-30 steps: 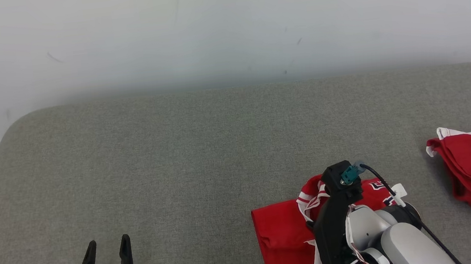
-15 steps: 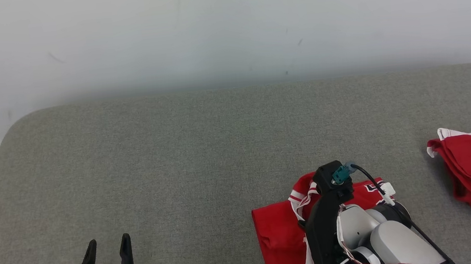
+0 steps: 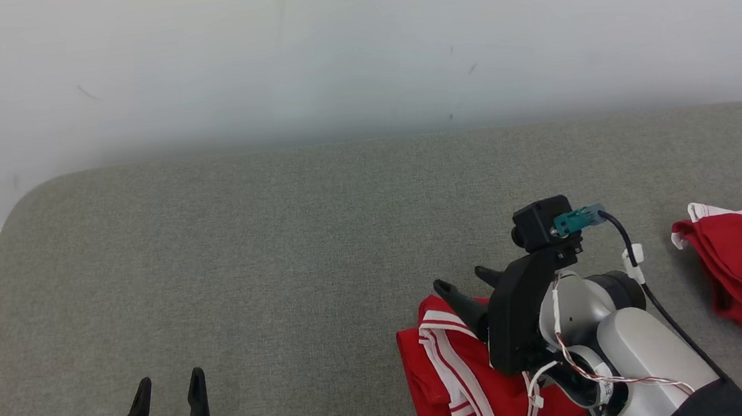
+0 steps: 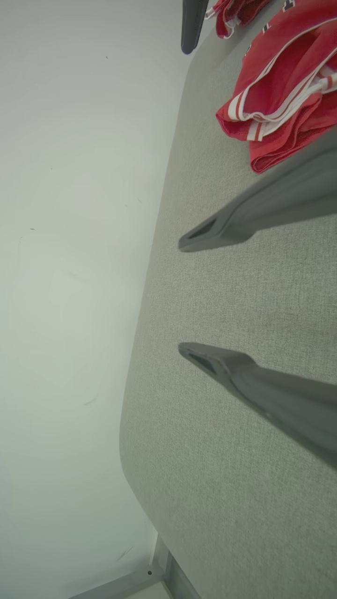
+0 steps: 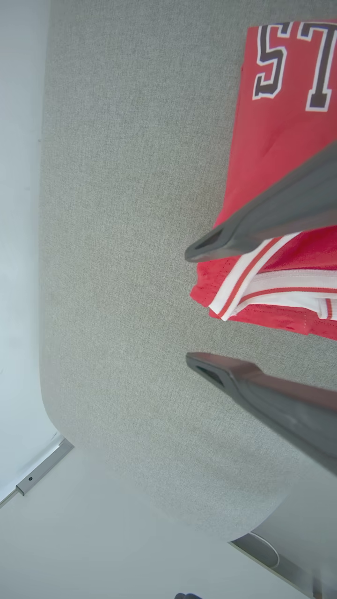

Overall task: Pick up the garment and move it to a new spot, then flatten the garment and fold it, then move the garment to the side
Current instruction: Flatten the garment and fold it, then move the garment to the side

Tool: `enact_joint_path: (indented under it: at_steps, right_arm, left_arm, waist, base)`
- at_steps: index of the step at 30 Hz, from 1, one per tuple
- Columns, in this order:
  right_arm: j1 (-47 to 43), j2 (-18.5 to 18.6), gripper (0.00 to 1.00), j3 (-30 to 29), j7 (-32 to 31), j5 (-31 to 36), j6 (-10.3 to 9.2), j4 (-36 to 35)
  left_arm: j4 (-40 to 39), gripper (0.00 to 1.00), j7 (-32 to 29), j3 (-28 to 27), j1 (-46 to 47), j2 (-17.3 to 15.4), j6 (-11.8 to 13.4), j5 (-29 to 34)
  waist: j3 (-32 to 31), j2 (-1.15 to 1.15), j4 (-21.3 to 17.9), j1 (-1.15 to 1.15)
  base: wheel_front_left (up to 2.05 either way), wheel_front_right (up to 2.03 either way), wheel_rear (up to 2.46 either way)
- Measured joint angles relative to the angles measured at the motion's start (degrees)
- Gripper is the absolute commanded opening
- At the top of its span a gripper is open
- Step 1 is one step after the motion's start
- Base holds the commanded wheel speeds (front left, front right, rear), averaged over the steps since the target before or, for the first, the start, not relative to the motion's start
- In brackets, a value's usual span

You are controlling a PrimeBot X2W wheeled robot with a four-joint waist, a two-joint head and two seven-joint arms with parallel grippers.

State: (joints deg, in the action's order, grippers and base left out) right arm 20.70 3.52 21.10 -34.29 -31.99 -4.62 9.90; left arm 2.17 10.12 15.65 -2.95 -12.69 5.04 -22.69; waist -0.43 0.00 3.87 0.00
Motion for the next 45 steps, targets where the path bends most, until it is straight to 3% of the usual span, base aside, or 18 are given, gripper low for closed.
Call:
enact_joint_path:
  at_steps: [3,8,13,19,31,45]
  right_arm:
    - [-0.40,1.48,1.00,-1.38,0.09,1.71,-0.44,-0.77]
    - [-5.12,10.51,1.00,-6.12,0.03,5.42,-1.64,-0.65]
    - [-9.59,13.30,1.00,-9.89,0.04,5.91,-2.20,-0.62]
    - [-13.07,12.95,1.00,-12.17,-0.22,5.17,-2.43,1.22]
    - [-10.70,10.96,1.00,-15.57,-0.55,2.82,-2.45,6.78]
    - [-8.84,8.32,1.00,-15.28,-2.00,1.74,-2.49,14.78]
  left_arm:
    - [0.00,1.00,0.00,0.01,-0.04,0.01,0.00,0.00]
    - [-0.04,1.00,0.01,0.01,-0.33,0.07,0.01,0.00]
    - [-0.18,1.00,0.05,0.00,-0.45,0.07,0.05,0.00]
    - [-1.05,1.00,0.05,-0.11,-1.08,0.01,0.07,0.00]
    - [-1.43,1.00,-0.52,0.96,1.16,-0.03,-0.13,0.09]
    - [-0.44,1.00,-0.53,0.62,2.04,-0.15,-0.53,0.08]
  waist:
    - [-0.24,0.00,-0.10,0.00]
    - [-0.63,0.00,-0.37,-0.01]
    - [-0.77,0.00,-0.58,-0.01]
    - [-0.43,0.00,-0.91,-0.01]
    - [2.02,0.00,-0.17,0.00]
    - [2.86,0.00,1.71,0.00]
  base:
    - [0.00,0.00,0.00]
    - [0.00,0.00,0.00]
    - [0.00,0.00,0.00]
    - [0.00,0.00,0.00]
    - [0.00,0.00,0.00]
    - [0.00,0.00,0.00]
